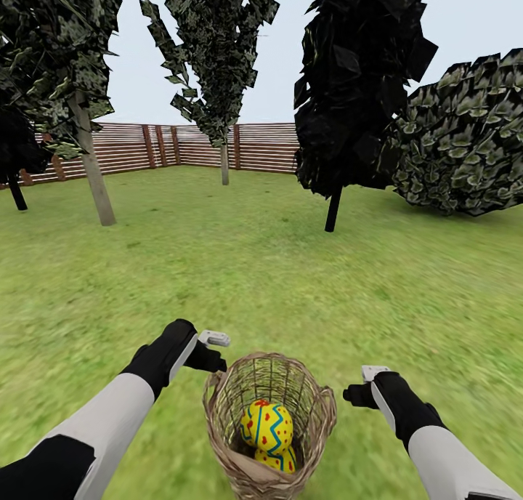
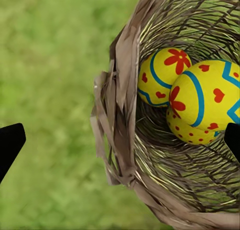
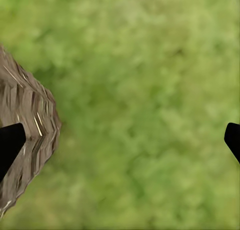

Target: Take the three Easter eggs out of the wicker basket on the lawn in the garden, then place them on the lawn next to a single tree (choose any tree) so that all three eggs are next to the same tree and none are left in the basket.

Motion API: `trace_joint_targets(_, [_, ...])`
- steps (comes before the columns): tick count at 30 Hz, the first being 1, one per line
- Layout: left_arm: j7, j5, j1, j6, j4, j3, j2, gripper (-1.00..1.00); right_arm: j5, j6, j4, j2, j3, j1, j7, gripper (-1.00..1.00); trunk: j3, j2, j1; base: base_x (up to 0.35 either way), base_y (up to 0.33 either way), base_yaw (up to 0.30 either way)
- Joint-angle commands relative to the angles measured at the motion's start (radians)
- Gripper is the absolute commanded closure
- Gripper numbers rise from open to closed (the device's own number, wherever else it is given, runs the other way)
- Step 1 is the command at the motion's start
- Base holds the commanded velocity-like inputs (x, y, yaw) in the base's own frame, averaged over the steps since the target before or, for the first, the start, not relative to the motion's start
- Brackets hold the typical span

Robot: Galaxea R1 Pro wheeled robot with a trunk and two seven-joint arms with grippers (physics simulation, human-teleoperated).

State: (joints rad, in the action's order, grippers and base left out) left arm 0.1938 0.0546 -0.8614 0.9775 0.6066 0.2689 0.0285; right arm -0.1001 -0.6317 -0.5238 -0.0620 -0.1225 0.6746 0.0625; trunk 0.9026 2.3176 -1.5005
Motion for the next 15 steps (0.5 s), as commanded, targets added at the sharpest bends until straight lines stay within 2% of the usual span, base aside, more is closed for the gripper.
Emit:
trace_joint_targets(1, [-0.002, 0.006, -0.001, 0.004, 0.001, 0.005, 0.0, -1.0, -0.01, -0.005, -0.001, 0.001, -0.005, 0.0, 0.007, -1.0, 0.001, 0.0, 0.0, 0.008, 0.005, 0.0])
trace_joint_targets(15, [0.001, 0.013, -0.001, 0.004, -0.008, 0.001, 0.005, -1.0, -0.01, -0.005, -0.002, -0.001, -0.005, 0.0, 0.007, -1.0, 0.042, 0.091, -0.05, 0.001, 0.001, 0.0])
